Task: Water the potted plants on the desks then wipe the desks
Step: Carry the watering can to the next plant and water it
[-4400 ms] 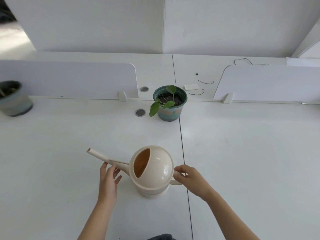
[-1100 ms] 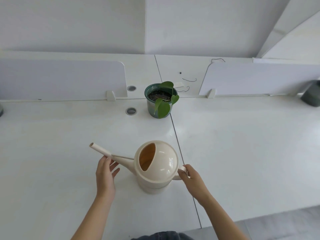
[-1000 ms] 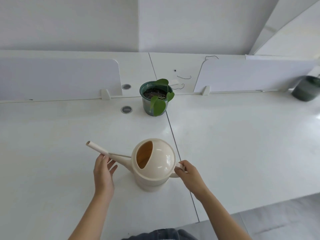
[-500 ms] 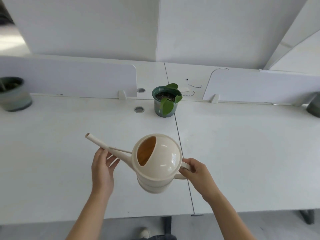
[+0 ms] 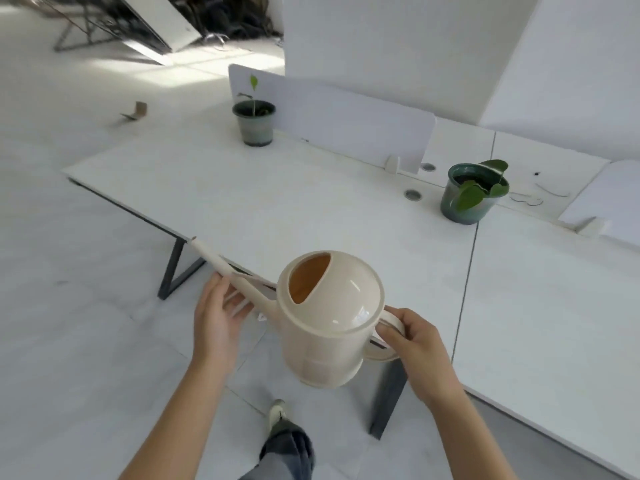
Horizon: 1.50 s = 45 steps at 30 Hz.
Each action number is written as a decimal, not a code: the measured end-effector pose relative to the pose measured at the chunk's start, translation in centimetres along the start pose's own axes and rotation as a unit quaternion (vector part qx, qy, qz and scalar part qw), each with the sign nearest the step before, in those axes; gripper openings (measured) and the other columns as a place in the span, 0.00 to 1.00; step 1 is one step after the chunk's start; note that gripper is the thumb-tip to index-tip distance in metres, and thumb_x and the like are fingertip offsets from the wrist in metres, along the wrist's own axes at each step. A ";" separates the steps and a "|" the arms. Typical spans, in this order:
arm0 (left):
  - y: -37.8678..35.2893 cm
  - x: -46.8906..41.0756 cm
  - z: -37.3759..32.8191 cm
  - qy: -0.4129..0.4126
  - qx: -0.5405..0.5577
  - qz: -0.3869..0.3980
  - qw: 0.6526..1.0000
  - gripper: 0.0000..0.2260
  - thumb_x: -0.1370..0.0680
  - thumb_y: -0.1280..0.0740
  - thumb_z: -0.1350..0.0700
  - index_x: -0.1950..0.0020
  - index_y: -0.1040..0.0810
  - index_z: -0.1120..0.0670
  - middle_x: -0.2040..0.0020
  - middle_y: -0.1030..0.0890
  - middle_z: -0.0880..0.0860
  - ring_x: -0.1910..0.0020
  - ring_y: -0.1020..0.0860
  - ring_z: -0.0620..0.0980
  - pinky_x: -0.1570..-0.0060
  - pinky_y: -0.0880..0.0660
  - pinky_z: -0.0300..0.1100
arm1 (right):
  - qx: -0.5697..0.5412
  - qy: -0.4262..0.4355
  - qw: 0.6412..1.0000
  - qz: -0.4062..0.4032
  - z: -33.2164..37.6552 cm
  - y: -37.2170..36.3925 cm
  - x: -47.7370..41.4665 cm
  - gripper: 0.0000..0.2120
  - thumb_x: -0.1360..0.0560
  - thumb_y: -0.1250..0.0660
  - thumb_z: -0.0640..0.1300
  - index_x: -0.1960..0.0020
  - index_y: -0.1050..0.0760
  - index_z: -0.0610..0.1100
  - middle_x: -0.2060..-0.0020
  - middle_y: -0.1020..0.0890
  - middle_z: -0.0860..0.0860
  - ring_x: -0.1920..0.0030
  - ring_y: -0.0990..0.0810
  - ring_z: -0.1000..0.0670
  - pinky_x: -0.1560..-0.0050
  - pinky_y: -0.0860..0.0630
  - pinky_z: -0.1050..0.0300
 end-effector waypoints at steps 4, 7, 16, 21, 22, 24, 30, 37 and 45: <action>5.1 0.1 -2.5 -0.021 0.006 -0.026 0.999 0.11 0.19 0.44 0.56 0.40 0.28 0.56 0.55 0.23 0.52 0.52 0.24 0.49 0.48 0.26 0.46 | -0.018 0.002 0.999 0.027 0.5 -5.4 0.7 0.09 0.27 0.35 0.35 0.54 0.22 0.49 0.63 0.17 0.56 0.62 0.20 0.61 0.62 0.26 0.72; 8.8 -0.9 -4.1 -0.031 0.008 -0.043 0.999 0.12 0.19 0.44 0.56 0.37 0.29 0.56 0.52 0.22 0.52 0.49 0.23 0.50 0.47 0.26 0.46 | -0.021 0.000 0.999 0.038 1.0 -9.7 0.3 0.11 0.27 0.35 0.34 0.54 0.22 0.49 0.63 0.17 0.57 0.63 0.20 0.62 0.62 0.25 0.71; 18.4 -8.3 -12.0 -0.047 -0.014 -0.056 0.997 0.12 0.20 0.42 0.57 0.45 0.25 0.41 0.44 0.21 0.53 0.42 0.24 0.54 0.42 0.28 0.51 | -0.028 -0.002 0.998 0.056 3.1 -25.0 -3.7 0.06 0.26 0.36 0.36 0.58 0.23 0.44 0.69 0.21 0.56 0.65 0.25 0.56 0.65 0.30 0.69; 19.9 -13.7 -14.8 -0.044 0.006 -0.040 0.998 0.16 0.20 0.42 0.57 0.34 0.31 0.43 0.46 0.21 0.50 0.42 0.24 0.54 0.41 0.28 0.52 | -0.046 0.011 0.997 0.057 5.5 -29.8 -7.0 0.08 0.26 0.37 0.34 0.55 0.23 0.46 0.60 0.18 0.54 0.65 0.21 0.66 0.65 0.27 0.74; 19.8 -14.9 -15.0 -0.044 0.006 -0.034 0.998 0.15 0.20 0.42 0.57 0.36 0.30 0.42 0.46 0.21 0.51 0.43 0.24 0.54 0.41 0.28 0.52 | -0.046 0.014 0.998 0.052 5.9 -30.1 -7.8 0.08 0.26 0.36 0.34 0.54 0.22 0.46 0.60 0.18 0.53 0.65 0.21 0.66 0.65 0.27 0.74; 19.4 -17.2 -15.1 -0.038 0.007 -0.021 0.999 0.14 0.20 0.42 0.57 0.39 0.28 0.42 0.44 0.21 0.55 0.43 0.24 0.55 0.44 0.27 0.51 | -0.042 0.021 0.998 0.046 6.6 -30.6 -9.5 0.09 0.26 0.36 0.35 0.53 0.22 0.47 0.59 0.18 0.52 0.63 0.20 0.64 0.63 0.26 0.74; 16.0 -24.6 -14.7 -0.021 0.000 0.022 1.000 0.16 0.20 0.42 0.58 0.36 0.28 0.42 0.40 0.22 0.57 0.43 0.23 0.56 0.41 0.28 0.53 | -0.003 0.031 0.999 0.025 7.8 -30.4 -17.0 0.06 0.26 0.36 0.36 0.54 0.23 0.46 0.62 0.20 0.51 0.62 0.22 0.56 0.65 0.27 0.72; 9.6 -36.0 -15.7 -0.021 -0.021 0.029 0.999 0.18 0.21 0.41 0.59 0.34 0.30 0.42 0.42 0.21 0.45 0.47 0.22 0.50 0.48 0.24 0.46 | -0.006 0.063 0.998 0.011 10.4 -30.2 -29.0 0.10 0.26 0.36 0.35 0.57 0.23 0.50 0.62 0.19 0.53 0.66 0.22 0.66 0.62 0.27 0.75; 3.2 -46.8 -14.5 0.005 -0.010 0.075 0.997 0.14 0.21 0.42 0.60 0.39 0.24 0.50 0.54 0.19 0.40 0.51 0.24 0.49 0.48 0.27 0.45 | -0.049 0.064 0.994 -0.075 11.7 -29.9 -37.2 0.09 0.26 0.36 0.35 0.55 0.23 0.49 0.59 0.19 0.53 0.63 0.22 0.67 0.61 0.28 0.76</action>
Point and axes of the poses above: each hand's wrist, its own x-axis away from the middle knuckle, its own y-axis out of the back of the hand, z = x × y, the point moved 6 cm from there along -x, towards the middle knuckle
